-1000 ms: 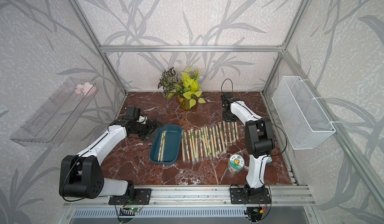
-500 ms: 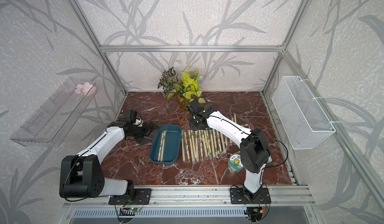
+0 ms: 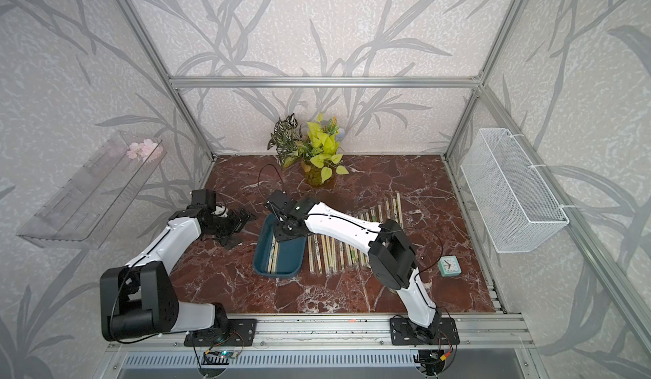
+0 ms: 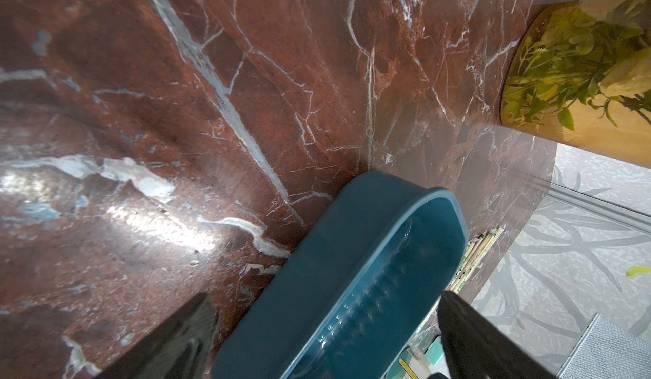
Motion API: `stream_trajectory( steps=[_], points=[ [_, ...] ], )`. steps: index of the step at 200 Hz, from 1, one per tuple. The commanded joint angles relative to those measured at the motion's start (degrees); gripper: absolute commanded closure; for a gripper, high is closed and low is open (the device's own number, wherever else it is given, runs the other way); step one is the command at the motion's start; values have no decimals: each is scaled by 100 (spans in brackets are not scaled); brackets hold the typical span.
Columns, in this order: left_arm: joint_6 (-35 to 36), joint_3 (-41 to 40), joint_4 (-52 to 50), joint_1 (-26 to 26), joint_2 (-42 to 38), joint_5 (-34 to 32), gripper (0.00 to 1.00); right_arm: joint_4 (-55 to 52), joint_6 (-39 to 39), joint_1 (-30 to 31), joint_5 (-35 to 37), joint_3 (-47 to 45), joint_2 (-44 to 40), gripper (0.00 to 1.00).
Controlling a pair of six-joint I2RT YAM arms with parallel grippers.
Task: Take the paired disposable chopsticks out of the storage box
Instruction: Pick up the paired disposable chopsticks from the storage box.
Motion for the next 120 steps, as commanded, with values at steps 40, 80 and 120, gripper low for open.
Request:
stream_trajectory(
  steps=[40,80,120],
  points=[
    [201,-139,-157,265,-118,98,0,-955,-241,336,180,1353,1228,53],
    [201,-177,-137,318,-160,155,0,-1443,-334,383,369,2060,1785,53],
    [191,-225,-129,340,-193,186,0,-1723,-372,388,508,2450,2095,53]
  ],
)
